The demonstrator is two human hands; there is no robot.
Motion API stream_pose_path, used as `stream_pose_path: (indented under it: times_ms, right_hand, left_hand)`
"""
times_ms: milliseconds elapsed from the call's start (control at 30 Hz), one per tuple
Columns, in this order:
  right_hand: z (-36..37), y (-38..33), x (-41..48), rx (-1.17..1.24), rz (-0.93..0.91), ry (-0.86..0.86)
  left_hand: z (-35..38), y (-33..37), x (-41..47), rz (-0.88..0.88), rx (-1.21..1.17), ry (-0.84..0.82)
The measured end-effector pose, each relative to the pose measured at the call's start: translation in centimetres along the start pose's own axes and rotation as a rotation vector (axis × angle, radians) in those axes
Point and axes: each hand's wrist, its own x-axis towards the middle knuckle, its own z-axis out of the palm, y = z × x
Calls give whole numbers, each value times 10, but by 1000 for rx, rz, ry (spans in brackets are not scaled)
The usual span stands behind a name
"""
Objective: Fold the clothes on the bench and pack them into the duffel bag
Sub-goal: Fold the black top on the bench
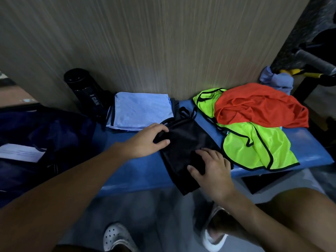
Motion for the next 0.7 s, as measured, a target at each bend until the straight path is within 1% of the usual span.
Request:
stream_pose_path:
  times_ms: [100,233,300,400,433,467,533,567,600,633,700]
  right_hand:
    - [3,3,2,-16,-31,-2]
    - [-5,12,9,-57,-47,18]
    - [-9,17,14,-69,-43,12]
    - [-10,22,17,-132,-89,-51]
    - [-9,23,17,-172,-121,-69]
    - [-8,24,17,-204,-155,-79]
    - [-3,26,16,-251,-186,-89]
    - [0,27,15,-272,-187,-89]
    - [2,26,13,-289,-182,-95]
    - [3,25,12,-304,-175,-108]
    - [4,26,10,-348,-180,-117]
  left_hand:
    - [7,5,-3,-10,10,7]
    - [13,17,-17,-66,23,46]
    - [12,28,-29,-66,118,62]
    - [4,48,-45,-65,435,11]
    - [3,54,-45,-36,537,27]
    - [3,60,-44,17,596,92]
    - [7,69,-35,173,591,236]
    - [13,69,-27,244,578,251]
    - [18,69,-18,287,588,223]
    - [25,66,-8,291,618,159]
    - [37,61,3,236,678,23]
